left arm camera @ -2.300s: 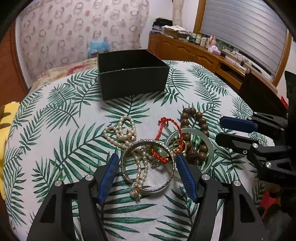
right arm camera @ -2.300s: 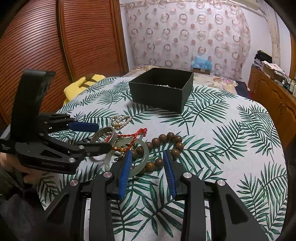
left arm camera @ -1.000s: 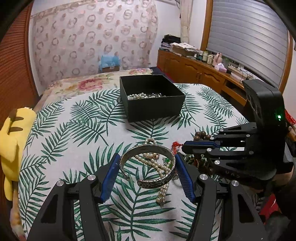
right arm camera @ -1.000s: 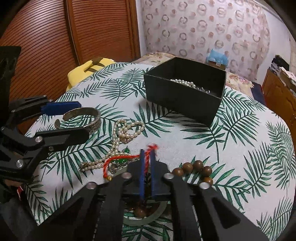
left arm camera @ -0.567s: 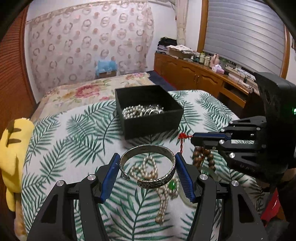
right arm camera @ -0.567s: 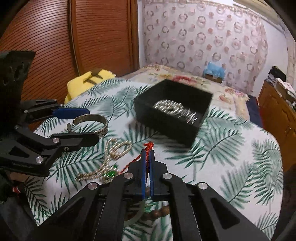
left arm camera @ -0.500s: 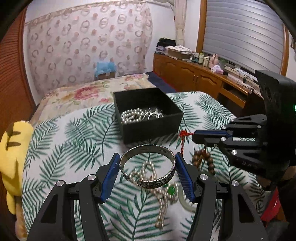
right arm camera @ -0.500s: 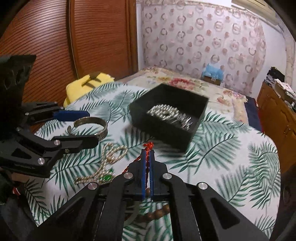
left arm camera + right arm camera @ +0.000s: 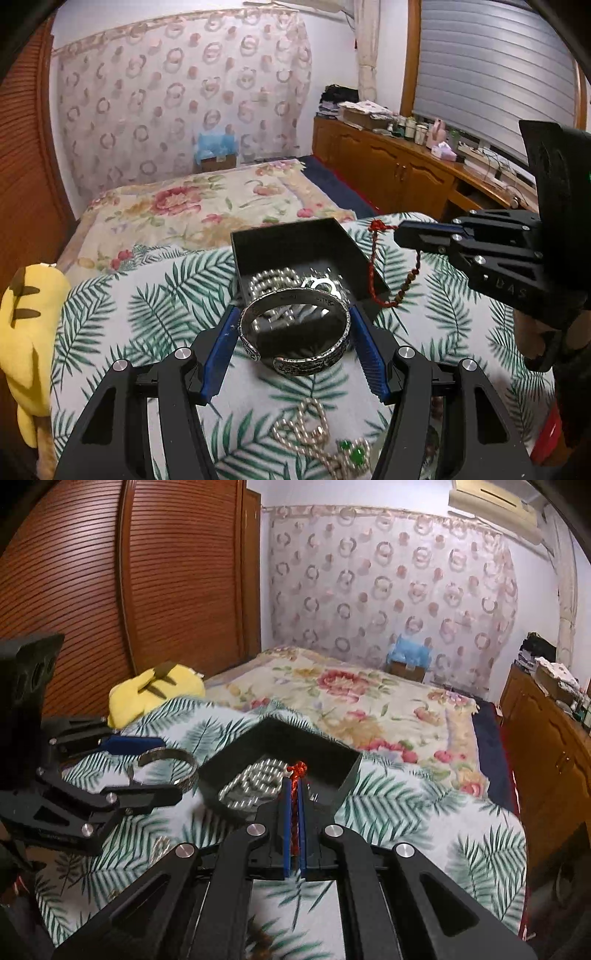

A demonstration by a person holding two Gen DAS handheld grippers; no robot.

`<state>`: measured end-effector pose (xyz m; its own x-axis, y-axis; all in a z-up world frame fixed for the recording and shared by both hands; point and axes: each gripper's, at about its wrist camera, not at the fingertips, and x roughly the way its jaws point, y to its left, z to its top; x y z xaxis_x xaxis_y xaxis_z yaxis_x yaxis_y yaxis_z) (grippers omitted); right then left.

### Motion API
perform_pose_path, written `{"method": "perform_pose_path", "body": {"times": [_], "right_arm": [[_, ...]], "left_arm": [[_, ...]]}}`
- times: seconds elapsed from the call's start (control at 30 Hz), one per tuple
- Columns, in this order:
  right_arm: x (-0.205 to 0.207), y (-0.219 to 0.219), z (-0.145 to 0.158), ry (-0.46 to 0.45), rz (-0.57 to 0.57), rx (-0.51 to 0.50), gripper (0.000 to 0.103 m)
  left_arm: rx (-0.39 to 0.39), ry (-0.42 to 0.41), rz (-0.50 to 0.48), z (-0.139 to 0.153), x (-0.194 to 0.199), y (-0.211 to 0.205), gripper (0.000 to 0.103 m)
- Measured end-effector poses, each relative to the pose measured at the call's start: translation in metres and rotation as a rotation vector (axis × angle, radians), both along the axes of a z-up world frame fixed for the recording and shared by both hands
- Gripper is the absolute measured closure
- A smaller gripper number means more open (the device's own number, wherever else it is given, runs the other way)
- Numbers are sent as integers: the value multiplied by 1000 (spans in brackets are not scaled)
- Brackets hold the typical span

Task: Organize jewelry
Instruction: 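Carry silver bangle with left gripper into box while right gripper carries red cord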

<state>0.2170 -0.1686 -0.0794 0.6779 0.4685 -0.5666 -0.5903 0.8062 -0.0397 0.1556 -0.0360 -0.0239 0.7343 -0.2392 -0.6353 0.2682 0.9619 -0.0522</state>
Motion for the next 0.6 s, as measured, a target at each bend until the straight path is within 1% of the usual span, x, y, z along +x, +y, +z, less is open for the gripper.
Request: {"method": "perform_pose_path", "body": {"times": [0.13,0.23,0.37,0.47,0.53,0.6], "right_arm": [[24,6,-2,2,-2,29,99],[39,13,-13,25,7,40,99],[50,19,-33,74,21,33,99],[57,21,-42,110,26,26,99],[60,19,-44,126,20,40,99],[60,14,-41,132,11,74,99]], "left_arm": [[2,-2,23,3,15,1,45],[-2,1,37,3,25,2,45],[8,11,39,1,40,0,45],[11,22,35,-2,49,0,45],[11,29,31,-4,55,-1,45],[14,34,27,-6,60,-1,45]]}}
